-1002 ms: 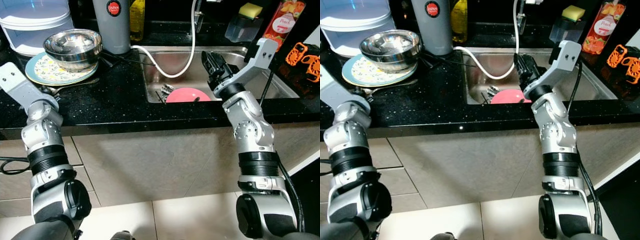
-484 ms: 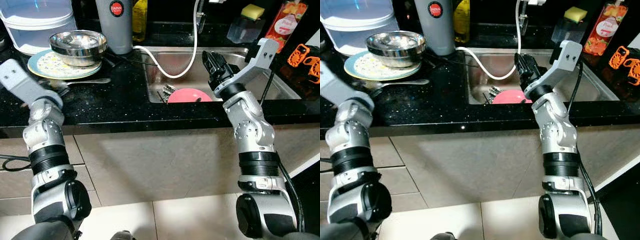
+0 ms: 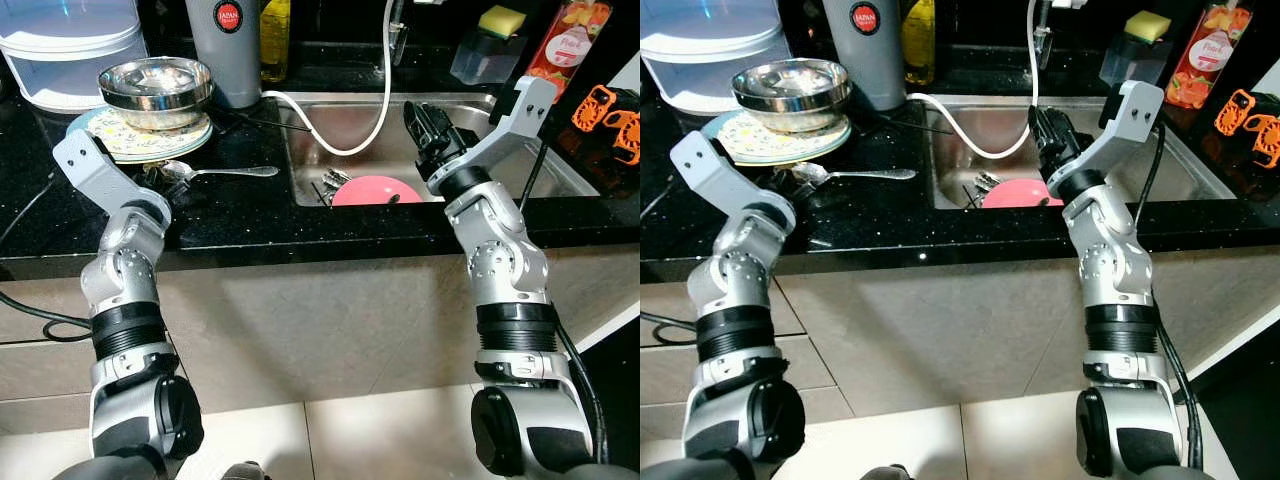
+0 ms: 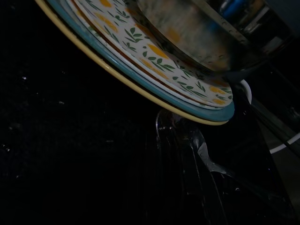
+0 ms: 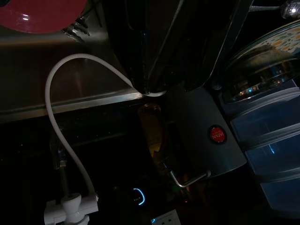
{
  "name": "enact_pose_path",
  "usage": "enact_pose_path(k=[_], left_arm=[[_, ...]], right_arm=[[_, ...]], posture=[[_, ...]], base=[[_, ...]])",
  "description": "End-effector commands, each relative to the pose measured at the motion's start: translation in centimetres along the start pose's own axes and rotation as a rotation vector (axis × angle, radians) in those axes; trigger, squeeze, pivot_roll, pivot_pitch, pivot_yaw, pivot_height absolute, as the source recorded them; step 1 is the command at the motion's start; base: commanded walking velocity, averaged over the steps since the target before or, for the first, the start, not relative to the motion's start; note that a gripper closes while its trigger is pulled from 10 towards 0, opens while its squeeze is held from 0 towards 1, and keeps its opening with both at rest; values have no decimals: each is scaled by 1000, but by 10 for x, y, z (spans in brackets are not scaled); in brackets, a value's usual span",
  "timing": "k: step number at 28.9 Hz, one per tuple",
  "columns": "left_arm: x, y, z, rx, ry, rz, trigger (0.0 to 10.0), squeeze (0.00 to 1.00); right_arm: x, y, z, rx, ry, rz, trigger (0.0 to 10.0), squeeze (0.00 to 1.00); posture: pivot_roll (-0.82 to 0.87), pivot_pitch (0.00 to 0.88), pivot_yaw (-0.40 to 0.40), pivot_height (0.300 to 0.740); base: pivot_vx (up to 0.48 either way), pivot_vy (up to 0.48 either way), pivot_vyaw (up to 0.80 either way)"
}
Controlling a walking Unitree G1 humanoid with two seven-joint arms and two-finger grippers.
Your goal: Kitchen organization
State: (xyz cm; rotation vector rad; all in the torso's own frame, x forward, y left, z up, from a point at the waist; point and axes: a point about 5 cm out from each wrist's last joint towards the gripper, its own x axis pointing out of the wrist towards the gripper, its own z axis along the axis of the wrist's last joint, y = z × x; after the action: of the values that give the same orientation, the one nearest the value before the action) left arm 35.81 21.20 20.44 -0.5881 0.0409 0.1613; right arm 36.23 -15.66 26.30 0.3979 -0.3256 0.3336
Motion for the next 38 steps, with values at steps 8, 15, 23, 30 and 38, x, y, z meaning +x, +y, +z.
enact_pose_path(k=[8,15,23,30,38], left_arm=[[-18,-46,-63,-103,271,-266,10000,0],[-23,-59,-50,-186,205,-345,10000,0],[-25,-67,-9,-273,71,-455,4902,0],[-28,-64,-16,-223,79,-419,1608,0],[-25,-60,-17,-170,91,-375,10000,0]], right_arm=[[3,-2,0,3,-1,-9,10000,0],[3,-1,1,2,-5,-8,10000,0],[5,0,0,1,-3,1,10000,0],[5,0,0,4,-3,2,10000,0],[4,0,-2,5,2,1,10000,0]], posture=[[197,24,-50,740],[195,20,-49,740],[200,10,-52,740],[203,14,-51,740],[202,19,-51,740]], base=[[0,0,0],[0,0,0],[0,0,0],[0,0,0],[0,0,0]])
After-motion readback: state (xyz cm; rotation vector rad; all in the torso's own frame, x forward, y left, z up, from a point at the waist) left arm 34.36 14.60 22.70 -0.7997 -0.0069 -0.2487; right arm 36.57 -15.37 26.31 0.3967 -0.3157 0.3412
